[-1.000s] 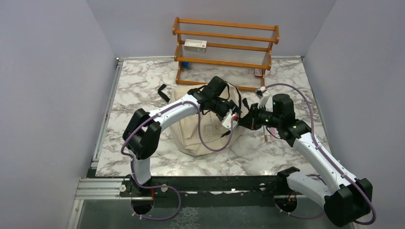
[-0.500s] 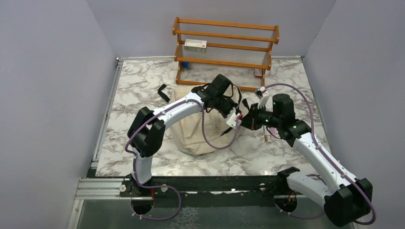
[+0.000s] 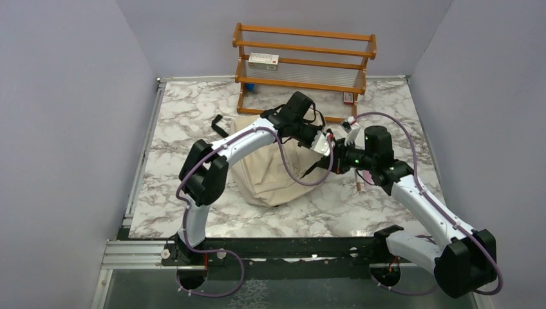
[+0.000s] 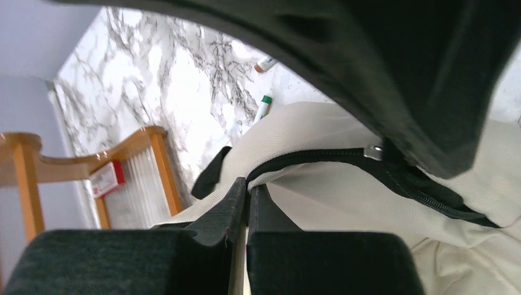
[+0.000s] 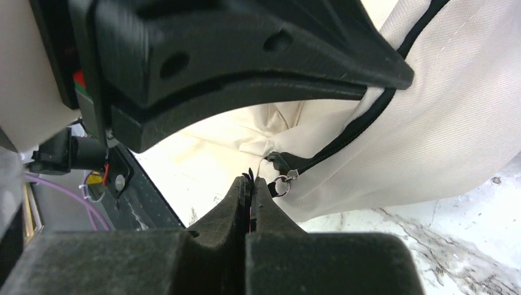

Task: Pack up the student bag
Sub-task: Zip the student bag at the center of the board.

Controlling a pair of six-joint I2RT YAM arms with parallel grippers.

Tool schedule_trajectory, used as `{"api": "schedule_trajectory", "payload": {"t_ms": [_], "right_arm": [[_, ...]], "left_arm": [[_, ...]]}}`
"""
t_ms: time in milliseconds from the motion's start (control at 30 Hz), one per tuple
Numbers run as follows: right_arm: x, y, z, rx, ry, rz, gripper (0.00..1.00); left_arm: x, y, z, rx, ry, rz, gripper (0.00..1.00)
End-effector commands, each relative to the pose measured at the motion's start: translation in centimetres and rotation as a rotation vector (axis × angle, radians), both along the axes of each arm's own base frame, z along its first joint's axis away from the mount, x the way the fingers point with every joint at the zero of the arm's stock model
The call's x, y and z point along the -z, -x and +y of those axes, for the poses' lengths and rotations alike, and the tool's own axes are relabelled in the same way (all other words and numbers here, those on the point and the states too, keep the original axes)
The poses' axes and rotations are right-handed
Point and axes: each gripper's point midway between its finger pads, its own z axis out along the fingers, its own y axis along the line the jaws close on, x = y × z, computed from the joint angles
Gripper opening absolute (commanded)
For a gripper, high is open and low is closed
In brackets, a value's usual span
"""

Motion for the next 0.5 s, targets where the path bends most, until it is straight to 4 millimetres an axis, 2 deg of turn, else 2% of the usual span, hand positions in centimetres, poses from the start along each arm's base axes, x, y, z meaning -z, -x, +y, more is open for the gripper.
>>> {"api": "schedule_trajectory", "payload": {"t_ms": [0,267,467], "right_arm": [[0.3,3.7,2.2,-0.149,-0.130,0.126,0.00],[2.0,5.1,3.1,-0.167,-0.169,0.193,0.00],[3.4,6.3,4.6,-0.193,-0.190,0.232,0.00]], "left_arm": [[-4.2,-6.6,-0.4,-0.179,0.129,-0.059,0.00],[-6.0,-10.4,0.0,-0.344,0.249,0.012,0.00],[-6.9,-11.6,0.2,-0.390,0.304,0.046,0.00]]}}
